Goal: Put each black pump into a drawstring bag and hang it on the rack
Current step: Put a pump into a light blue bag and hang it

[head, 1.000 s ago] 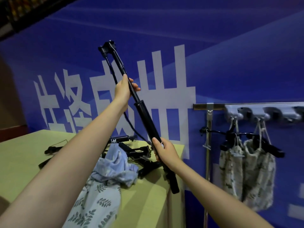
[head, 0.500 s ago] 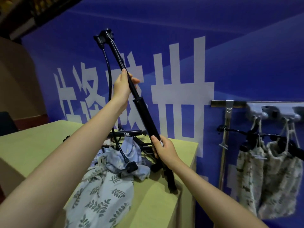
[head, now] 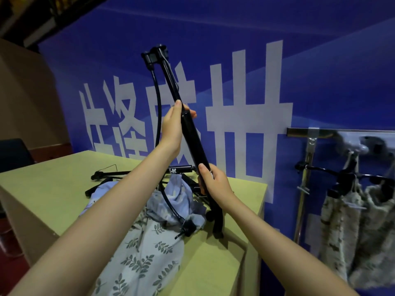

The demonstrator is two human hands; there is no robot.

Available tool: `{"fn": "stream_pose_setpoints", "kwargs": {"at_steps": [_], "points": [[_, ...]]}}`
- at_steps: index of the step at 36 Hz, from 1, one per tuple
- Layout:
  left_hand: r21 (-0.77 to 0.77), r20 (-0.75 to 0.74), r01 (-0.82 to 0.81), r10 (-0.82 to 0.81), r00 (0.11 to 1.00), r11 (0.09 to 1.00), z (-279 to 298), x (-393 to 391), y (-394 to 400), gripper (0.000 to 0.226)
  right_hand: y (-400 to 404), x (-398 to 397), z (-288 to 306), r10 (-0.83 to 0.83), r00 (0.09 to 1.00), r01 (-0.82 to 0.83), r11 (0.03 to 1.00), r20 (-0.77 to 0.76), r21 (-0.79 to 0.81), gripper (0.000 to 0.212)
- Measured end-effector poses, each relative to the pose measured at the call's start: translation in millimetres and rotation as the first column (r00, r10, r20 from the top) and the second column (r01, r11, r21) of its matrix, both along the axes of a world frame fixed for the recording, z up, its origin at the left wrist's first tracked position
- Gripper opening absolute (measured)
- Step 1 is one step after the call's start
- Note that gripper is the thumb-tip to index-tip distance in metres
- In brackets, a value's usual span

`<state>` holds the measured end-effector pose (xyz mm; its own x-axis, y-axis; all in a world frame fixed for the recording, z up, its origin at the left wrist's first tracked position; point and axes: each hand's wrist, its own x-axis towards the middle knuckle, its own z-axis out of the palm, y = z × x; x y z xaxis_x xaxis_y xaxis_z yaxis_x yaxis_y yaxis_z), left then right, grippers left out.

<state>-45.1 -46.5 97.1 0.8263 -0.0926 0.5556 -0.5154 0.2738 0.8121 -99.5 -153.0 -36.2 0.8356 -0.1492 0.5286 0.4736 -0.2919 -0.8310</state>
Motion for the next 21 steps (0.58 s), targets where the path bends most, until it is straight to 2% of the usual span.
{"fn": "stream_pose_setpoints", "kwargs": {"at_steps": [7,9,13,21], "points": [[0.152,-0.033,0.003,0.002,0.999,0.988,0,7,18,0.025,-15,-1,-11,0.018,0.998,-0.018,1.000,-0.052,0.000,0.030],[0.098,-0.079,0.014,-0.006,0.997,0.995,6,10,21,0.023,-15,0,-16,0.022,0.997,-0.021,1.000,-0.072,0.013,0.029],[-0.035,-0.158,0.080,-0.084,0.984,0.996,19,9,21,0.040,-6,2,-23,0.049,0.995,-0.039,0.993,-0.086,0.115,0.031],[-0.008,-0.081,0.014,-0.015,0.997,1.000,25,3,-2,0.025,1,8,-29,0.032,0.999,-0.027,0.994,-0.042,0.109,0.032]]}}
